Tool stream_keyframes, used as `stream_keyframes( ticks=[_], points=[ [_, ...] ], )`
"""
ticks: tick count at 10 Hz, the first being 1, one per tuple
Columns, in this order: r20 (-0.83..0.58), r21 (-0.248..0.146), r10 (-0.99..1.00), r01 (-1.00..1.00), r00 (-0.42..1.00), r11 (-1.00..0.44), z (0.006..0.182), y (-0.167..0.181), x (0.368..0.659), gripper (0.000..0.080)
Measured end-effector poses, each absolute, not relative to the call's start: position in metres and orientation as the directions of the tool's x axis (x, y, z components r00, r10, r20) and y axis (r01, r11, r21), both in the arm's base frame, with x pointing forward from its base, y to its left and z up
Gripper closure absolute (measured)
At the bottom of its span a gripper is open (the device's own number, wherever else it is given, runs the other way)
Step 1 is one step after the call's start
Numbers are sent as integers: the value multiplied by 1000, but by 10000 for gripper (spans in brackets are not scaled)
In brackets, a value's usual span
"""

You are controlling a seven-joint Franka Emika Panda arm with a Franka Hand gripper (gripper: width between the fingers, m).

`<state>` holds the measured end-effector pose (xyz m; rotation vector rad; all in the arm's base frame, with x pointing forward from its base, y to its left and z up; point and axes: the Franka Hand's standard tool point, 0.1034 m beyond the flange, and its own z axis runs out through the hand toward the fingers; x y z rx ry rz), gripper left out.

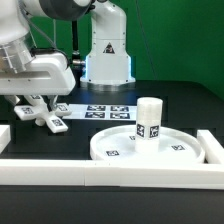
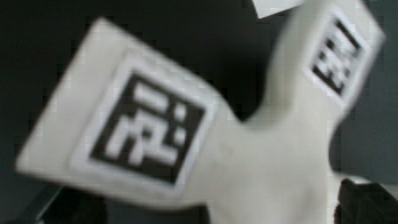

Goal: Assemble round table

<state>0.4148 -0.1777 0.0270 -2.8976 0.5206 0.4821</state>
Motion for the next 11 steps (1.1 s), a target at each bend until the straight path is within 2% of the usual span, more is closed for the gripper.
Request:
stream_keyframes(
  ticks=[8, 11],
  points=[
    [-337, -95, -305, -354, 891, -930, 25, -177, 418, 151],
    [-275, -139, -166, -210, 947, -968, 38, -182, 422, 151]
  ],
)
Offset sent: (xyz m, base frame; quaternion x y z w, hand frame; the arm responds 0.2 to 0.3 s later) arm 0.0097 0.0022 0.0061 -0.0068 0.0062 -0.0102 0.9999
